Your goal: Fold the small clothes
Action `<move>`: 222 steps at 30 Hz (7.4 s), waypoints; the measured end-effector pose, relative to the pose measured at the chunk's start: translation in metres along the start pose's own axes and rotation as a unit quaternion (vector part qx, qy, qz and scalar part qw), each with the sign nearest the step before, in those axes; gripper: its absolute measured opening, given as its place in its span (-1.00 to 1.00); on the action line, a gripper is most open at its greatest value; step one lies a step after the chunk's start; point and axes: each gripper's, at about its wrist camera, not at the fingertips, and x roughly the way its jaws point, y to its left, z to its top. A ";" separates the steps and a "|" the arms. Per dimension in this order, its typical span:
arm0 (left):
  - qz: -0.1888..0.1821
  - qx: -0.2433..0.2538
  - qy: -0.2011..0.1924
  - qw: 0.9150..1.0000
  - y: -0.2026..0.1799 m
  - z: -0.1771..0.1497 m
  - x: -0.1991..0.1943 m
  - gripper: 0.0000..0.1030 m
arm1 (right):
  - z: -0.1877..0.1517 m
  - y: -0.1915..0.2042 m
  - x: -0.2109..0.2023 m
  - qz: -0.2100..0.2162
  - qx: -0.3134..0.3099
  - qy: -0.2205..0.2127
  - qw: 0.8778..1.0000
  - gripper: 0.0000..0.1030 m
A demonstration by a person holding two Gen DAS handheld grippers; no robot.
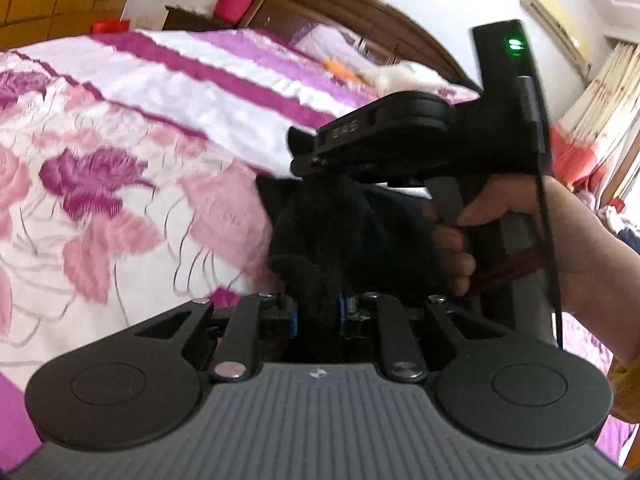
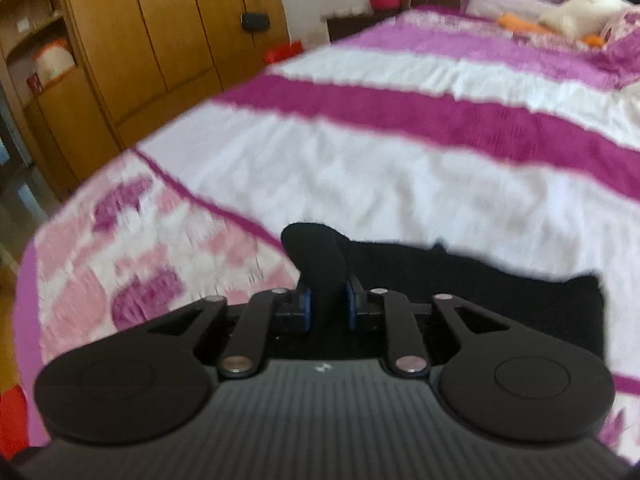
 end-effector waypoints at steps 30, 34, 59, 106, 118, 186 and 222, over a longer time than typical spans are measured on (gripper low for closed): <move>0.127 0.067 0.044 0.989 -0.013 0.005 -0.001 -0.16 | -0.150 -0.068 -0.111 -0.016 0.130 -0.073 0.989 -0.03; 0.137 0.086 0.047 0.986 -0.017 0.007 -0.003 -0.15 | -0.158 -0.077 -0.107 0.006 0.168 -0.081 0.982 0.07; 0.131 0.082 0.066 0.986 -0.029 0.000 -0.027 0.27 | -0.193 -0.068 -0.144 0.001 0.179 -0.095 0.979 0.07; 0.040 0.011 0.077 0.996 -0.011 0.033 0.039 0.72 | -0.165 -0.108 -0.101 0.068 0.222 -0.133 0.964 0.47; 0.007 -0.002 0.066 0.998 0.001 0.031 0.046 0.81 | -0.158 -0.105 -0.087 0.088 0.223 -0.132 0.962 0.56; -0.165 -0.033 0.136 0.976 -0.094 -0.050 -0.018 -0.08 | -0.224 -0.111 -0.230 0.019 0.270 -0.130 0.954 -0.07; 0.010 0.121 0.090 0.988 -0.124 -0.077 -0.031 0.13 | -0.241 -0.107 -0.220 -0.114 0.156 -0.163 0.968 -0.39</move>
